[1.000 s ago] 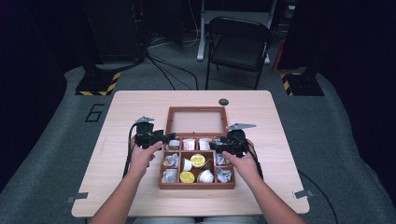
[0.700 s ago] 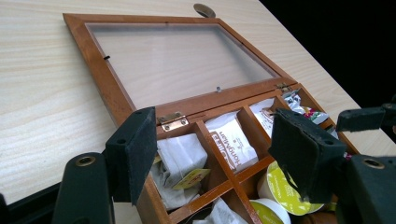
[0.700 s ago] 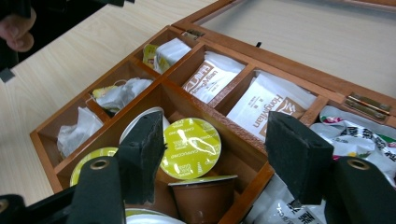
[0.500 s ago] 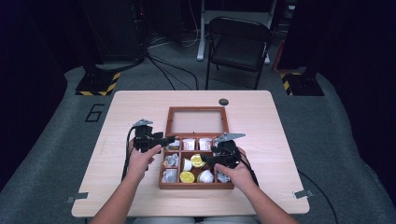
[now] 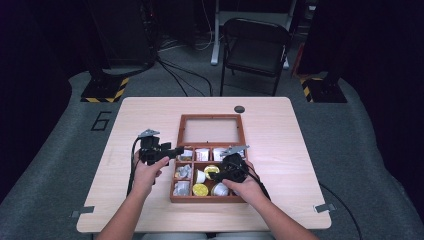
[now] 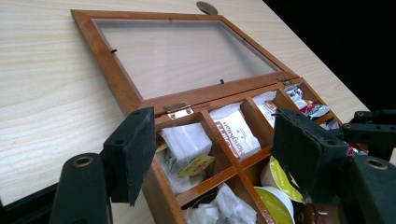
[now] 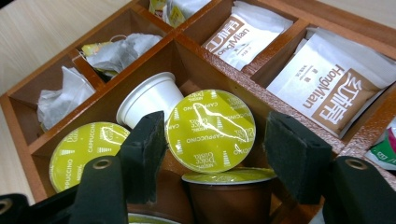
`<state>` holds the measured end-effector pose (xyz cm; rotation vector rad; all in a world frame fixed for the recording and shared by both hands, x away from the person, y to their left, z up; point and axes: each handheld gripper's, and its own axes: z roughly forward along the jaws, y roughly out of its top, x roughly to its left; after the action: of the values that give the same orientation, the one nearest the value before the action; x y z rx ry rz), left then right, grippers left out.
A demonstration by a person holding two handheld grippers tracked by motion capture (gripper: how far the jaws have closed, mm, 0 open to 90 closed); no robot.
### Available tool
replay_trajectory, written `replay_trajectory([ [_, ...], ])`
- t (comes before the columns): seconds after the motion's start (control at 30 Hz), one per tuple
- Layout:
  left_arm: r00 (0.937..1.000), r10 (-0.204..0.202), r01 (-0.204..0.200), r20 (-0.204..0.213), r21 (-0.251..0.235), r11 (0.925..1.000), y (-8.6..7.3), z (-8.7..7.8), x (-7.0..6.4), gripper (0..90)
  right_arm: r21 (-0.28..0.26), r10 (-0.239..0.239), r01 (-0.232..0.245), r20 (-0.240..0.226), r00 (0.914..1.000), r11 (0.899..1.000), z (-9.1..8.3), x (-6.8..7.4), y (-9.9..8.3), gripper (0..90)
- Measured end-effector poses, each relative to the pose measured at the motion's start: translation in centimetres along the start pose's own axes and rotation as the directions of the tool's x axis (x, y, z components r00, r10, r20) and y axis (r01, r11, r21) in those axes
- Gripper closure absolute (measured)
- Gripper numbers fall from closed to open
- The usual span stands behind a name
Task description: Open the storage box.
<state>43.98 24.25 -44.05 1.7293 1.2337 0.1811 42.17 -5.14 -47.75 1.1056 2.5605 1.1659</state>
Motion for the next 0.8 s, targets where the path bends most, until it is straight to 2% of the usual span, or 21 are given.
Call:
replay_trajectory([
  [0.1, 1.0, -0.004, 0.004, -0.004, -0.01, 0.9999, 0.0, -0.3, 0.1, 30.6, 0.02, -0.012, 0.012, 0.007, 0.9999, 1.0, 0.2, 0.0, -0.1, 38.4],
  [0.23, 1.0, -0.004, 0.004, -0.008, -0.023, 0.9997, 0.0, -0.7, 0.3, 30.6, 0.047, -0.002, 0.001, 0.015, 0.9999, 0.999, 0.6, 0.1, -0.1, 38.5],
  [0.3, 0.9999, -0.011, 0.011, -0.008, -0.024, 0.9997, -0.1, -0.8, 0.3, 30.6, 0.05, 0.007, -0.008, 0.017, 0.9998, 0.999, 0.6, 0.1, 0.0, 38.4],
  [0.33, 1.0, -0.002, 0.002, -0.01, -0.025, 0.9997, 0.0, -0.8, 0.4, 30.6, 0.045, -0.008, 0.007, 0.019, 0.9998, 0.999, 0.7, 0.0, 0.0, 38.3],
  [0.4, 0.9999, -0.013, 0.013, -0.005, -0.027, 0.9995, -0.1, -0.9, 0.4, 30.7, 0.054, -0.005, 0.004, 0.013, 0.9999, 0.999, 0.8, -0.1, 0.0, 38.0],
  [0.43, 0.9999, -0.013, 0.013, -0.003, -0.03, 0.9995, -0.1, -0.9, 0.4, 30.7, 0.055, 0.008, -0.008, 0.009, 0.9999, 0.998, 0.9, -0.2, 0.0, 37.7],
  [0.47, 0.9996, -0.029, 0.029, 0.002, -0.035, 0.999, -0.1, -0.9, 0.3, 30.7, 0.066, 0.024, -0.025, 0.006, 0.9997, 0.997, 0.8, -0.1, 0.1, 37.9],
  [0.57, 0.9997, -0.023, 0.023, 0.002, -0.044, 0.9988, 0.0, -1.1, 0.2, 30.8, 0.077, 0.041, -0.041, -0.003, 0.9992, 0.996, 0.9, -0.1, 0.1, 37.9],
  [0.63, 0.9997, -0.024, 0.024, 0.002, -0.044, 0.9987, -0.1, -1.1, 0.2, 30.8, 0.08, 0.036, -0.035, -0.005, 0.9993, 0.996, 1.0, -0.1, 0.2, 37.7],
  [0.7, 1.0, -0.004, 0.004, -0.003, -0.041, 0.9992, -0.1, -1.2, 0.4, 30.8, 0.077, 0.028, -0.026, -0.013, 0.9995, 0.997, 1.2, -0.1, 0.3, 37.7],
  [0.73, 0.9997, -0.023, 0.023, 0.0, -0.041, 0.9989, -0.1, -1.1, 0.3, 30.8, 0.081, 0.023, -0.022, -0.013, 0.9996, 0.996, 1.3, 0.0, 0.3, 37.4],
  [0.8, 0.9996, -0.028, 0.028, -0.001, -0.042, 0.9987, -0.2, -1.2, 0.4, 30.8, 0.091, 0.021, -0.02, -0.016, 0.9996, 0.996, 1.4, 0.2, 0.4, 36.8],
])
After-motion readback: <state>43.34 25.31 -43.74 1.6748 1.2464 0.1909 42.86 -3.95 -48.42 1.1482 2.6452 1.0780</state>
